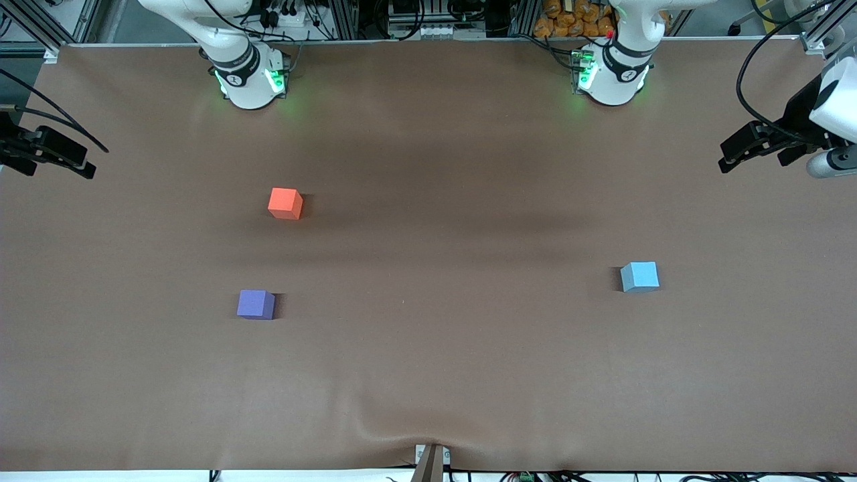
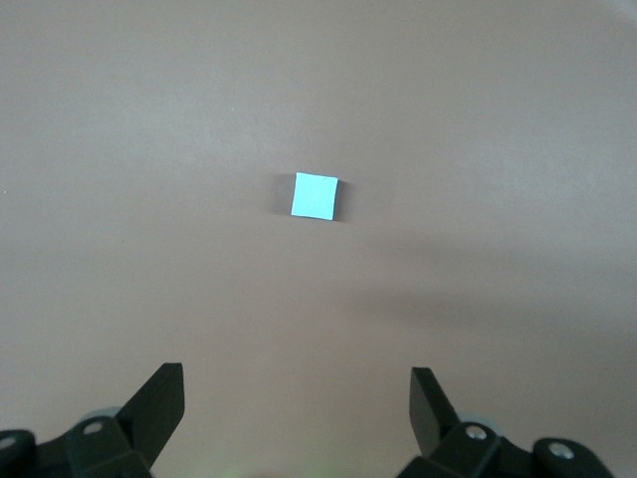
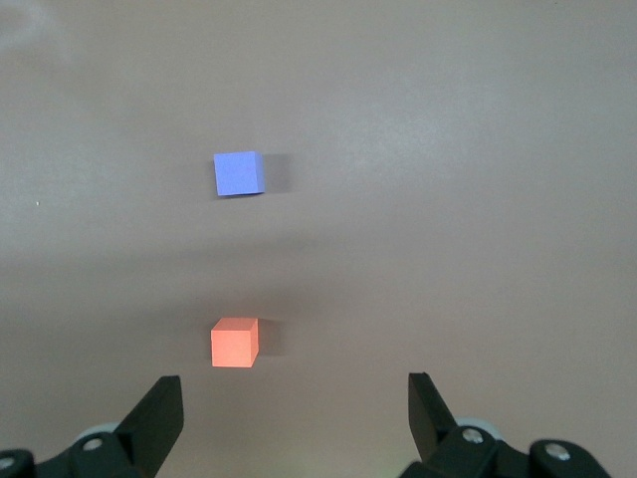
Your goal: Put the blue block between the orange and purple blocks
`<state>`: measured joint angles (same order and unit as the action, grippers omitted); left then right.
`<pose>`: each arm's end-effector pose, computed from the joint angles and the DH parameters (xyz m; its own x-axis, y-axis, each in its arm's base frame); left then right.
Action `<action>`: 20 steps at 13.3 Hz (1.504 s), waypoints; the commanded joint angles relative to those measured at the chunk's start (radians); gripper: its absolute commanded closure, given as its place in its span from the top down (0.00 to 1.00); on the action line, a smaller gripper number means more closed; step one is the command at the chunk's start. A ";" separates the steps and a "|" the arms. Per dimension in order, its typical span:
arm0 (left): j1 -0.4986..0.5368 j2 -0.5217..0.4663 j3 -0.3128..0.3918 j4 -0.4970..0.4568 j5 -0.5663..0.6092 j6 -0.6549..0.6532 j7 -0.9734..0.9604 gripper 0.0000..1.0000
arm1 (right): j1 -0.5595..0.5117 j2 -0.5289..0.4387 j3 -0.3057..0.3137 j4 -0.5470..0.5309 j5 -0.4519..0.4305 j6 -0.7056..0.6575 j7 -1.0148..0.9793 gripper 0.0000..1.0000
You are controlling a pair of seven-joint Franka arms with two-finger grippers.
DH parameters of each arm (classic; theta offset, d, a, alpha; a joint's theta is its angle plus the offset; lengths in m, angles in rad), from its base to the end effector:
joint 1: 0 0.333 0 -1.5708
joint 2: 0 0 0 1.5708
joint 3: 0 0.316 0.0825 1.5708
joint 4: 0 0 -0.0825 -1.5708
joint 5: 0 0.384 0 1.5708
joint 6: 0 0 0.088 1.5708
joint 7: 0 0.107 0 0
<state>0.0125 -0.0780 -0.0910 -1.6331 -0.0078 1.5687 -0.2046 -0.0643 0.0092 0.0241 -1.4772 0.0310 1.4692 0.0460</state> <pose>0.5280 -0.0444 0.6370 0.9920 0.1259 0.0129 0.1259 -0.9920 0.0034 0.5469 -0.0185 0.6544 0.9964 -0.0829 -0.0186 -0.0835 -0.9961 -0.0303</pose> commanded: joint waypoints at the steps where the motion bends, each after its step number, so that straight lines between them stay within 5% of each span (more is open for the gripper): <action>1: 0.004 -0.012 0.002 0.003 -0.008 -0.019 0.010 1.00 | -0.026 -0.017 0.011 -0.012 0.021 -0.004 -0.017 1.00; 20: 0.018 0.055 0.004 -0.008 -0.012 -0.042 0.019 1.00 | -0.025 -0.017 0.013 -0.012 0.023 -0.003 -0.017 1.00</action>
<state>0.0259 -0.0429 -0.0884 -1.6492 -0.0078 1.5318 -0.1988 -0.0646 0.0092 0.0235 -1.4772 0.0320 1.4691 0.0459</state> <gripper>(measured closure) 0.000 0.000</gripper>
